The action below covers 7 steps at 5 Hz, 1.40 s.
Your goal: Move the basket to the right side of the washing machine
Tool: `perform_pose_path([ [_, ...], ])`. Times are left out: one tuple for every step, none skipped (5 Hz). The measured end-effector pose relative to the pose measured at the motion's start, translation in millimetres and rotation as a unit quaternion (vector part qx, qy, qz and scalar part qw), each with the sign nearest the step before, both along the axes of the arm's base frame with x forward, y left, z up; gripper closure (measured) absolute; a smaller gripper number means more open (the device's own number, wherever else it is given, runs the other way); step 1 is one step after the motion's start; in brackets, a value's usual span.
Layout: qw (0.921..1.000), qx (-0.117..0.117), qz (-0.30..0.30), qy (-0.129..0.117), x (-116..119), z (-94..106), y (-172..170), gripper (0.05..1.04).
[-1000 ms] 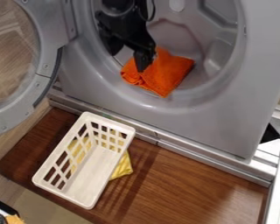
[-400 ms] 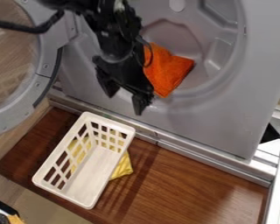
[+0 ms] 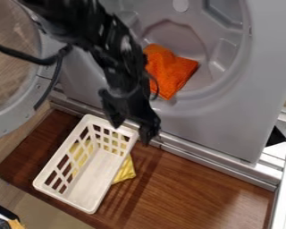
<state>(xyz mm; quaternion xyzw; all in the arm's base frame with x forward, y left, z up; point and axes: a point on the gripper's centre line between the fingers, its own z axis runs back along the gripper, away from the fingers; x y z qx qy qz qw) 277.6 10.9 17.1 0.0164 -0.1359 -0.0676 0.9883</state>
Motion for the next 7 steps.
perform_pose_path([
  [0.9998,-0.010,0.003,0.014,-4.6,-19.6,-5.3,0.083],
  [0.9995,-0.010,0.007,0.030,-7.5,-31.7,-11.6,0.083],
  [0.9978,-0.005,0.039,0.054,-20.9,-40.0,-8.3,0.086],
  [0.9960,-0.004,0.050,0.073,-27.3,-46.6,-7.3,0.149],
  [0.9953,-0.002,0.045,0.086,-30.8,-52.7,-7.4,0.447],
  [0.9947,-0.004,0.045,0.093,-31.8,-56.6,-7.2,0.751],
  [0.9940,-0.001,0.058,0.093,-30.4,-55.3,-2.4,0.906],
])
